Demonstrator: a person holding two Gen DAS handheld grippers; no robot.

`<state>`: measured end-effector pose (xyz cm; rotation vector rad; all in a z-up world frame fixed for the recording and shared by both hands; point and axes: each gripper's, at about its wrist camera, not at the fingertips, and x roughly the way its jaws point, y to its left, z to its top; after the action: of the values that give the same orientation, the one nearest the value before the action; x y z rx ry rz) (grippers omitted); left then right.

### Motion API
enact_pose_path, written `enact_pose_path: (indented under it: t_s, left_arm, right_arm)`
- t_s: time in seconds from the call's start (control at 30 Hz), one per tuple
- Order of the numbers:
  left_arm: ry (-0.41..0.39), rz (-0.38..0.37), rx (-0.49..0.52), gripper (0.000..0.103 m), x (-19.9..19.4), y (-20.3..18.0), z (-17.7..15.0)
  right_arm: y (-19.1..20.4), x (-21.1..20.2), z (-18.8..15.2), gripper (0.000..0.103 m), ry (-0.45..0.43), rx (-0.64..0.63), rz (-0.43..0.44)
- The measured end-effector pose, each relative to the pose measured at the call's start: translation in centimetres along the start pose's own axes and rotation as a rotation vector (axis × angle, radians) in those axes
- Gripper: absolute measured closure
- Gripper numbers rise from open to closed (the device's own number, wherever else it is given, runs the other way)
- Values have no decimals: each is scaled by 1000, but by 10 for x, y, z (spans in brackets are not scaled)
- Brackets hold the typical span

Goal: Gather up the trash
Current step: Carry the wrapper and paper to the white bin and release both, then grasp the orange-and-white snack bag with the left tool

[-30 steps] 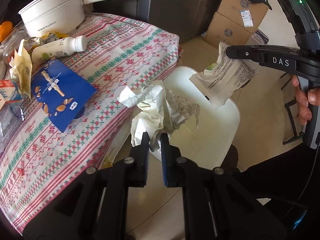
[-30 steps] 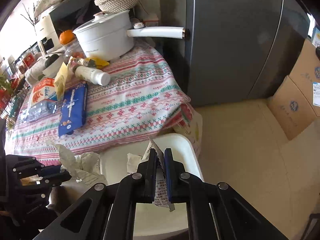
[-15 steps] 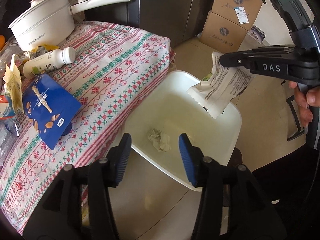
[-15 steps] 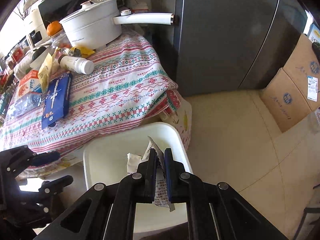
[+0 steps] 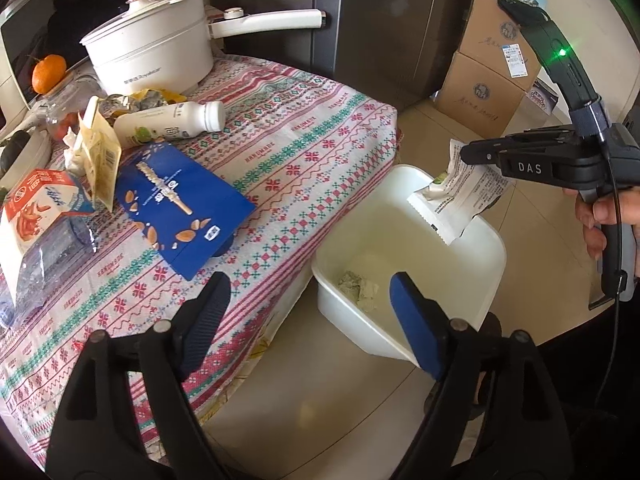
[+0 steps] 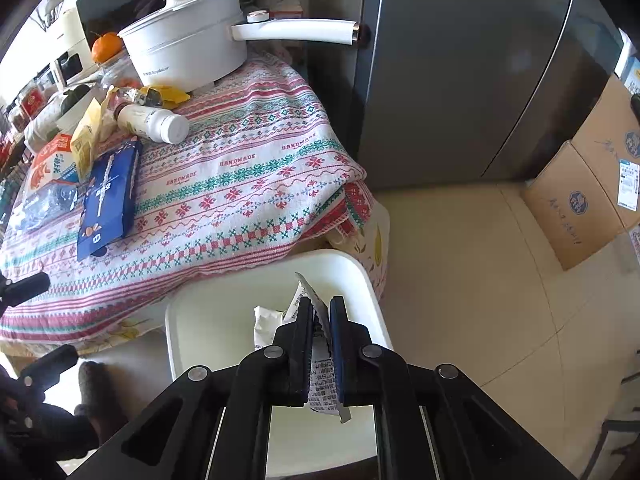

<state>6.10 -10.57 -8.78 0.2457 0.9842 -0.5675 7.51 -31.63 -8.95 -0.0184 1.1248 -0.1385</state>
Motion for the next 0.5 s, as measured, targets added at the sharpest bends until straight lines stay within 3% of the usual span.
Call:
enact_pose_path:
  t_s: [0.03, 0.1, 0.17, 0.5]
  left_arm:
    - [-1, 5, -10, 20, -1, 3, -1]
    - [3, 11, -29, 18, -3, 10, -2]
    - [7, 18, -45, 18, -4, 15, -4]
    - [10, 63, -109, 17, -18, 46, -10]
  right_arm:
    - [1, 1, 1, 84, 6, -1, 2]
    - [3, 0, 2, 52, 11, 9, 5]
    - [6, -4, 3, 39, -7, 20, 14]
    - [28, -13, 12, 31, -30, -10, 32]
